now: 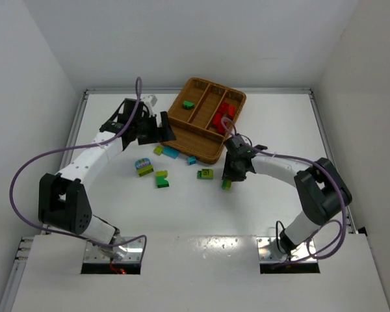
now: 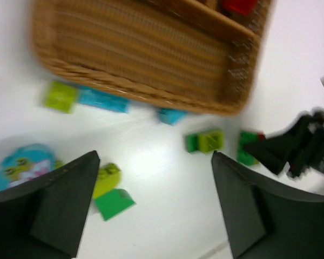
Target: Sort the legos into containers by color
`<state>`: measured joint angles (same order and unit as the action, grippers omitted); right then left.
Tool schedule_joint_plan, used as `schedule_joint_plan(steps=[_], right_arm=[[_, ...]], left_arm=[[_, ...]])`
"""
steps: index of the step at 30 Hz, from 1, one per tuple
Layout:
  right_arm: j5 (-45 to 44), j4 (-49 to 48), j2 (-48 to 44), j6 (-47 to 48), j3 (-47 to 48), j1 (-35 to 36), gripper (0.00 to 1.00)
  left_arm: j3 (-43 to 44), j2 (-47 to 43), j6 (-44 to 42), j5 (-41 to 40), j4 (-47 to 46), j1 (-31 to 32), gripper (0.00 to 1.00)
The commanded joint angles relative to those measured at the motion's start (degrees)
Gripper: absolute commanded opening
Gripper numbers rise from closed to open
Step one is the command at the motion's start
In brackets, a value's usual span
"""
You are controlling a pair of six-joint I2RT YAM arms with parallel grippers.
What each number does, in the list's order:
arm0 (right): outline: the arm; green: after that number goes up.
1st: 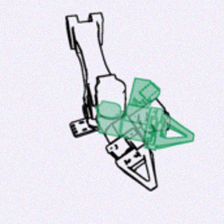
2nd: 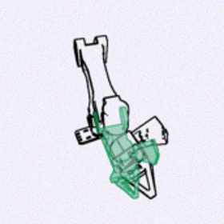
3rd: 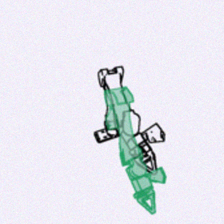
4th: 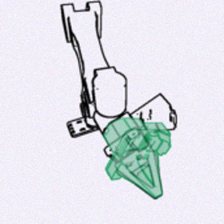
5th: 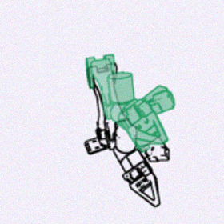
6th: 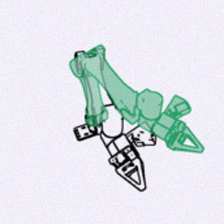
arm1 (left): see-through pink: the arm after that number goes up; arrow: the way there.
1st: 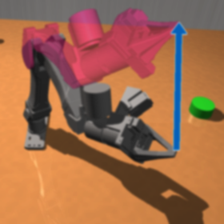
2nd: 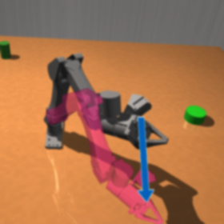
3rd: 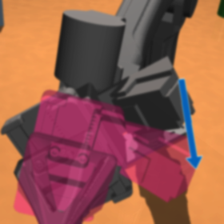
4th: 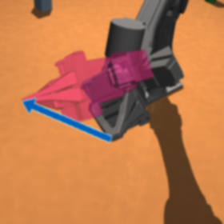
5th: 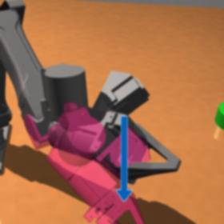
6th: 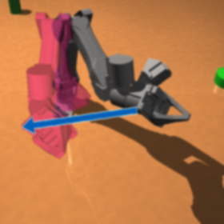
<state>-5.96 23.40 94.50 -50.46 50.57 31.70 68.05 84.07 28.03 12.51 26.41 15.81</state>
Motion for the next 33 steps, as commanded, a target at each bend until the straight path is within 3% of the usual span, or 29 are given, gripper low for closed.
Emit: schedule_joint_plan(steps=[1,3,4,7,12,18,23,29,33], right_arm=[[2.9,-3.9,-7.9,6.3,0.6,0.4,0.12],[6.1,-6.9,-12.4,11.3,-0.1,-0.2,0.12],[6.7,-7.7,-13.7,12.9,-0.8,-0.2,0.12],[11.4,-11.6,-18.4,16.8,-2.9,-0.2,0.12],[18.2,-12.3,-19.6,19.9,-2.3,-0.2,0.12],[19.4,-12.3,-18.5,17.9,-1.1,-0.7,0.14],[16.9,-6.4,-13.9,12.1,5.1,-2.5,0.14],[13.8,-3.6,-11.9,1.3,7.9,-2.0,0.14],[10.8,-2.1,-13.0,-5.2,8.4,-1.4,0.14]], left_arm=[[0.2,2.3,-2.5,19.0,-1.8,0.8,0.93],[0.2,3.6,-1.5,27.0,-5.4,1.3,0.94],[-1.5,4.2,-0.4,35.0,-7.8,1.8,0.97],[-2.7,5.0,3.2,42.2,-15.0,3.3,1.0],[-0.3,8.2,3.3,46.4,-15.5,7.5,1.0],[-2.0,11.0,2.7,44.1,-16.0,10.5,1.0],[-8.1,3.8,2.8,31.9,-17.7,11.0,0.98],[-14.4,0.4,13.5,19.5,-28.5,12.8,0.96],[-14.4,2.6,15.7,20.8,-31.9,14.2,0.96]])
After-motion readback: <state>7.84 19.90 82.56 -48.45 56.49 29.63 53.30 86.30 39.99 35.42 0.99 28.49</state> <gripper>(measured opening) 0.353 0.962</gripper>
